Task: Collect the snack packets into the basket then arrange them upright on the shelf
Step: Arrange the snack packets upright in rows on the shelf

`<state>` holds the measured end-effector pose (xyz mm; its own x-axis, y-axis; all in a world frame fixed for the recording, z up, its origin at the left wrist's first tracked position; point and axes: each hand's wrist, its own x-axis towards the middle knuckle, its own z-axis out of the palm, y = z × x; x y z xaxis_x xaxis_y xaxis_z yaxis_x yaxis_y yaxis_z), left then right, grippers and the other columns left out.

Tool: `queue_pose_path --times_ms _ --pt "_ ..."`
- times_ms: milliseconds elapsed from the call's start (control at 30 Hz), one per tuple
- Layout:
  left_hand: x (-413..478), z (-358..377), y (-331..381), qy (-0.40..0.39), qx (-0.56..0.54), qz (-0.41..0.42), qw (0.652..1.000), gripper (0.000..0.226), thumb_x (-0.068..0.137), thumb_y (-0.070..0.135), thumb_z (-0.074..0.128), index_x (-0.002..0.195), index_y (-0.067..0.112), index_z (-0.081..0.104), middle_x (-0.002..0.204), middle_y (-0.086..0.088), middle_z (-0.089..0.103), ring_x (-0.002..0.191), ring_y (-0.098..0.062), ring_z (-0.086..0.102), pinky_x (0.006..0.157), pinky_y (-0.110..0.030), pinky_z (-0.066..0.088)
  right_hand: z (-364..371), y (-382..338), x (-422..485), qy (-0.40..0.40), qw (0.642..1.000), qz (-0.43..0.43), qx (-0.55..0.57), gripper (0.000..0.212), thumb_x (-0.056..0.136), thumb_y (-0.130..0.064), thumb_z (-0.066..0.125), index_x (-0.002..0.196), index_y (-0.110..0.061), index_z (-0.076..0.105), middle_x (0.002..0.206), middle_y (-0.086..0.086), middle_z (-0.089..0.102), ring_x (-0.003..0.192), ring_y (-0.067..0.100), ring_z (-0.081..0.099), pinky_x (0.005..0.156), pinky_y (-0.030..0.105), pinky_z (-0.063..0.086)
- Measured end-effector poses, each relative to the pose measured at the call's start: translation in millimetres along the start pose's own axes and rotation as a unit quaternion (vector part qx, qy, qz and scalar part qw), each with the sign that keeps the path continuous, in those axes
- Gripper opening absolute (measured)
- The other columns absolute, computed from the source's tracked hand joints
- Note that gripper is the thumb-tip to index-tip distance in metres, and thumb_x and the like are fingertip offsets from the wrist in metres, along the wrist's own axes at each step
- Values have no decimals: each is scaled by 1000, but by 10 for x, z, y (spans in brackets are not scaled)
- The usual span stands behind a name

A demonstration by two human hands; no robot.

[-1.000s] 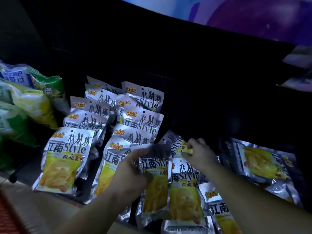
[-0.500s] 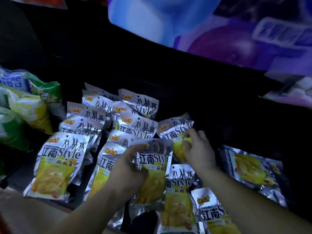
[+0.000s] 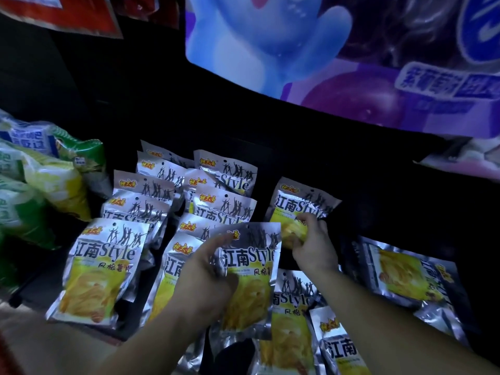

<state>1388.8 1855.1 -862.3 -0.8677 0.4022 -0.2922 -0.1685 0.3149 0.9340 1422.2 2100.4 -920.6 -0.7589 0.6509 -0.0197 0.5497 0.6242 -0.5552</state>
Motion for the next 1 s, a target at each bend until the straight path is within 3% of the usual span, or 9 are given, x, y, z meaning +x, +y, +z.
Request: queue_pose_path --times_ms 100,267,433,567,633,700,800,867,1000 --pt "42 -2 -37 1 -3 -4 1000 66 84 -7 67 124 45 62 49 10 49 47 -15 36 48 -27 39 -52 39 50 -5 1000 -2 -8 46 92 -15 64 125 -42 48 122 -1 45 86 30 61 67 45 58" --pt "57 -12 -10 0 -24 -7 1000 66 85 -6 68 122 48 62 64 0 53 49 -17 38 47 -28 42 -97 90 21 -13 1000 -22 -12 44 93 -16 64 122 -45 49 119 -3 46 77 25 61 63 43 59" --pt "45 -27 26 0 -34 2 999 66 84 -9 68 120 46 64 69 -2 50 52 -12 39 50 -26 42 -143 149 -16 -44 998 -34 -6 37 94 -17 64 115 -44 54 114 -4 46 84 26 61 70 46 59" --pt "75 -49 92 -10 -37 5 999 67 86 -7 66 119 51 63 64 -1 50 56 -19 35 52 -30 38 -223 133 -36 -75 997 -25 -18 46 93 -17 64 128 -44 54 116 -3 46 86 25 60 71 45 58" --pt "110 -39 140 -22 -34 13 999 70 87 -7 67 121 54 62 76 -11 61 58 -21 36 54 -34 40 -300 71 -78 -75 997 -13 -34 47 90 -20 64 130 -41 54 119 -2 45 83 25 61 67 41 57" --pt "135 8 199 -25 -37 16 999 71 88 -8 66 124 53 61 99 -7 68 57 -23 39 53 -35 43 -421 -19 -168 -23 998 -37 -47 26 90 -27 63 114 -34 54 117 -1 43 73 20 57 57 33 49" --pt "170 122 293 -24 -47 27 998 68 88 -9 66 124 49 62 107 0 65 51 -21 43 50 -31 45 -558 -132 -361 20 992 -91 88 17 94 -28 63 90 -26 47 105 -5 44 70 15 54 60 38 48" --pt "178 236 359 -32 -49 40 997 67 88 -9 66 122 49 62 114 -8 64 46 -20 43 47 -29 44 -607 -161 -510 -44 975 -93 198 22 91 -23 69 85 -24 48 100 -9 46 78 15 56 73 39 51" --pt "202 443 430 -40 -58 55 996 72 86 -8 67 119 56 62 116 -12 60 59 -22 51 47 -36 48 -569 -99 -718 -128 958 -55 250 35 79 -18 82 93 -29 52 97 -6 52 82 14 52 73 34 48"
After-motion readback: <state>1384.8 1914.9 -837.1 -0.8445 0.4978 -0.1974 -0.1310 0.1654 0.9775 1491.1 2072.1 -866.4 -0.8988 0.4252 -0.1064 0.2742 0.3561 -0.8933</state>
